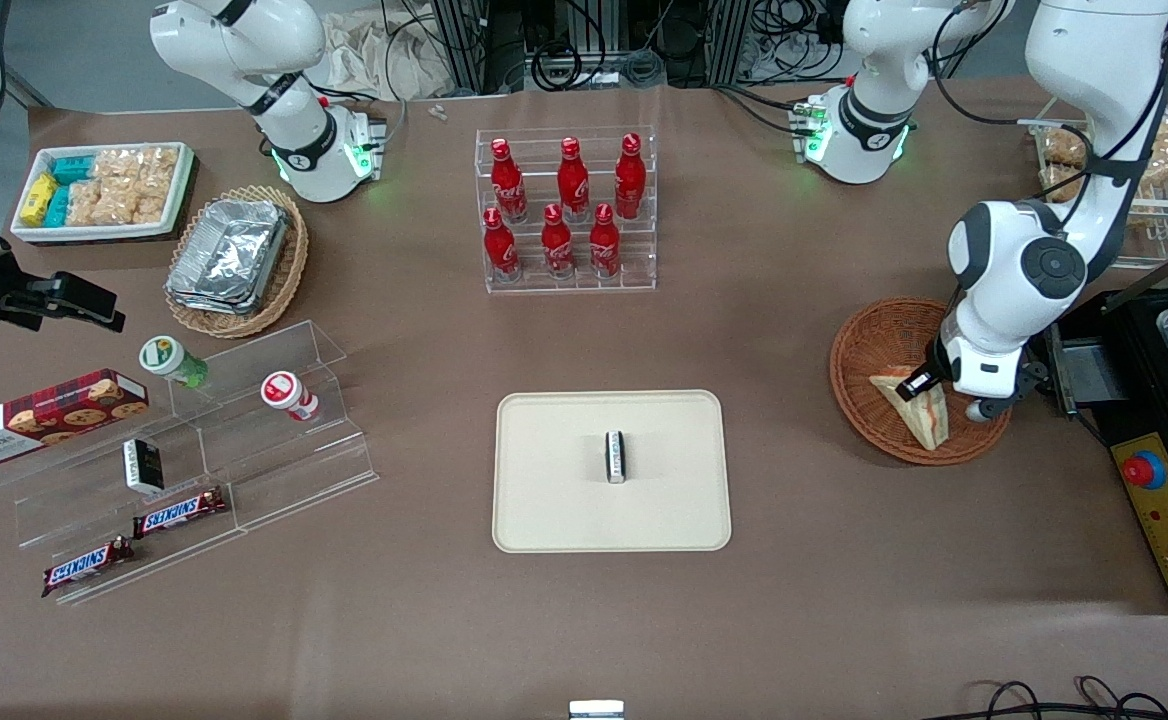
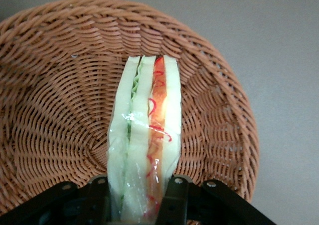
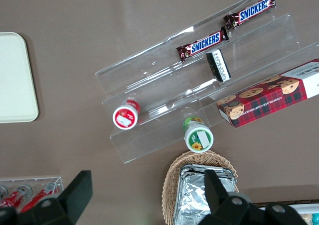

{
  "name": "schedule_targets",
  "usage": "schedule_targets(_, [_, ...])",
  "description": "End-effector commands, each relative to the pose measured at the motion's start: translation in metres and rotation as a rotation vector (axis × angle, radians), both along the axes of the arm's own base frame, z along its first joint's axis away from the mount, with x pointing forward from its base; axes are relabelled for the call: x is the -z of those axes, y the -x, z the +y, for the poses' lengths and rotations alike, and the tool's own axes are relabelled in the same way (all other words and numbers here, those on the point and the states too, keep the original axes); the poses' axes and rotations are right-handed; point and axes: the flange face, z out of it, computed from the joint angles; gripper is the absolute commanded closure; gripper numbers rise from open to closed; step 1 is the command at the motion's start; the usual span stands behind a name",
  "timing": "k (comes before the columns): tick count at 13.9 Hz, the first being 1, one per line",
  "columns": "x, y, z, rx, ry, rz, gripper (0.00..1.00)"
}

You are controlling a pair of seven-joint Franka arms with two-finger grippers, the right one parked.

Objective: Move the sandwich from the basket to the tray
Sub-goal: 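Close the left gripper on the sandwich and lift it from the basket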

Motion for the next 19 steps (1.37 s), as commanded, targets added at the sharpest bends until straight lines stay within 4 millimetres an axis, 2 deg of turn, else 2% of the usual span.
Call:
schedule_targets(1, [-0.043,0.001,-0.005,-0.036,-0.033,-0.069,1.00])
schedule_targets(2, [-0.061,-0.004,-0.005,-0.035,-0.046,-0.065,1.00])
schedule_targets(4, [-0.105,-0.025,-0.014,-0.022,-0.068,-0.034,1.00])
schedule_targets(6, [-0.161,-0.052,-0.018,0.005,-0.091,0.066,1.00])
schedule_targets(7, [-0.189,-0.065,-0.016,0.048,-0.093,0.106,1.00])
schedule_targets(9, [-0.229,-0.076,-0.017,0.157,-0.095,0.158,1.00])
schedule_targets(11, [-0.266,-0.087,-0.023,0.295,-0.095,0.103,1.00])
schedule_targets(12, [-0.273,-0.098,-0.036,0.390,-0.087,0.081,1.00])
schedule_targets(13, [-0.278,-0.108,-0.058,0.457,-0.072,0.066,1.00])
schedule_targets(15, [-0.274,-0.122,-0.105,0.522,-0.044,0.058,1.00])
schedule_targets(18, [-0.219,-0.123,-0.194,0.545,-0.019,0.120,1.00])
schedule_targets(19, [-0.199,-0.131,-0.212,0.531,-0.010,0.121,1.00])
